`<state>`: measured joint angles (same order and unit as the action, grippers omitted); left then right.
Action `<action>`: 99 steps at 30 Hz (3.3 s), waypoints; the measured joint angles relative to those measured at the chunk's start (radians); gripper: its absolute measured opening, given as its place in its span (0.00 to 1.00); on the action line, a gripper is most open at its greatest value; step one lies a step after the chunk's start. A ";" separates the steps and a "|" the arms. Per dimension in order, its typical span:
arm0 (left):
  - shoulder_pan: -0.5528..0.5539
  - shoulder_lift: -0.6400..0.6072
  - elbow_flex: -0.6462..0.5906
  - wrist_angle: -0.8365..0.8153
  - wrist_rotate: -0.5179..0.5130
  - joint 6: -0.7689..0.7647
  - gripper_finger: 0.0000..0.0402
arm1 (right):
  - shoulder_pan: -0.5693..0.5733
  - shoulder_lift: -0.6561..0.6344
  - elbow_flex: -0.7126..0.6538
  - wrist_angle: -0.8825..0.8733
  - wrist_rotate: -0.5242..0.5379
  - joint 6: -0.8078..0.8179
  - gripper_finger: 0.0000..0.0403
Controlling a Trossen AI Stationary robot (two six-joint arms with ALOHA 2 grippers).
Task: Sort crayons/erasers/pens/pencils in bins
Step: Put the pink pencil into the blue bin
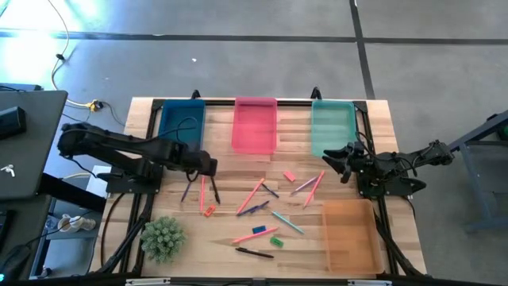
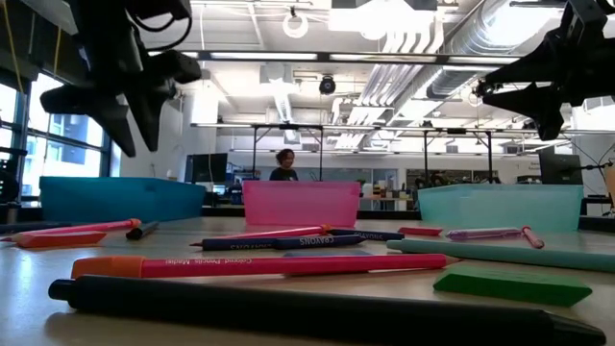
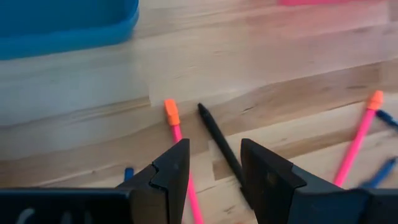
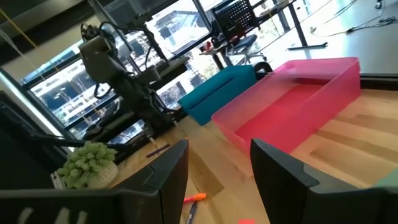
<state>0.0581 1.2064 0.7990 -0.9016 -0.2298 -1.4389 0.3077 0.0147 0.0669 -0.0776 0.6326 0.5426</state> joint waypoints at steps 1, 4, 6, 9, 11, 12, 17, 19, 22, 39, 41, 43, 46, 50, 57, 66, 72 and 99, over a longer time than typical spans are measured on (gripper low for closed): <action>-0.003 0.013 0.000 0.000 -0.003 -0.008 0.33 | 0.000 0.000 0.000 0.000 -0.007 0.000 0.41; -0.002 0.060 0.000 0.000 -0.006 -0.039 0.33 | 0.000 0.000 0.000 0.000 -0.029 0.000 0.41; -0.002 0.088 0.000 0.000 -0.008 -0.050 0.33 | 0.000 0.000 0.000 0.000 -0.038 0.000 0.41; -0.002 0.131 0.000 0.000 -0.009 -0.052 0.33 | 0.000 0.000 0.000 0.001 -0.039 0.018 0.41; -0.002 0.156 0.000 0.000 -0.006 -0.063 0.33 | 0.000 0.000 0.000 0.006 -0.039 0.063 0.41; -0.002 0.171 0.000 0.001 -0.001 -0.073 0.33 | 0.000 0.000 0.000 0.006 -0.039 0.085 0.41; 0.002 0.230 0.000 0.003 0.029 -0.081 0.33 | 0.000 0.000 0.000 0.005 -0.040 0.161 0.41; 0.002 0.248 0.000 0.013 0.036 -0.081 0.33 | 0.000 0.000 0.000 0.005 -0.042 0.160 0.41; 0.002 0.272 0.000 0.016 0.037 -0.081 0.33 | 0.000 0.000 0.000 0.005 -0.042 0.157 0.41; 0.047 0.383 -0.001 0.048 0.008 -0.061 0.33 | 0.000 0.000 0.000 0.000 -0.043 0.157 0.41; 0.058 0.394 -0.001 0.058 0.010 -0.041 0.33 | 0.000 0.000 0.000 0.000 -0.043 0.157 0.41; 0.066 0.410 -0.001 0.085 0.010 -0.024 0.33 | 0.000 0.000 0.000 0.000 -0.043 0.157 0.41; 0.076 0.427 0.003 0.095 0.010 -0.005 0.33 | 0.000 0.000 0.000 0.000 -0.043 0.157 0.41; 0.086 0.439 0.003 0.097 0.032 0.017 0.31 | 0.000 0.000 0.000 0.000 -0.043 0.157 0.41; 0.085 0.442 0.003 0.112 0.038 0.029 0.16 | 0.000 0.000 0.000 0.000 -0.043 0.157 0.41; 0.085 0.442 0.002 0.120 0.034 0.021 0.03 | 0.000 0.000 0.000 0.000 -0.043 0.157 0.41; 0.086 0.417 -0.002 0.125 0.056 0.018 0.04 | 0.000 0.000 0.000 0.000 -0.043 0.156 0.41; 0.314 -0.263 -0.002 0.174 -0.253 0.374 0.04 | 0.000 0.000 0.000 0.105 -0.031 0.201 0.41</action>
<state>0.3724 0.9438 0.7975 -0.7273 -0.4828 -1.0654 0.3073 0.0147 0.0669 0.0275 0.6014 0.7432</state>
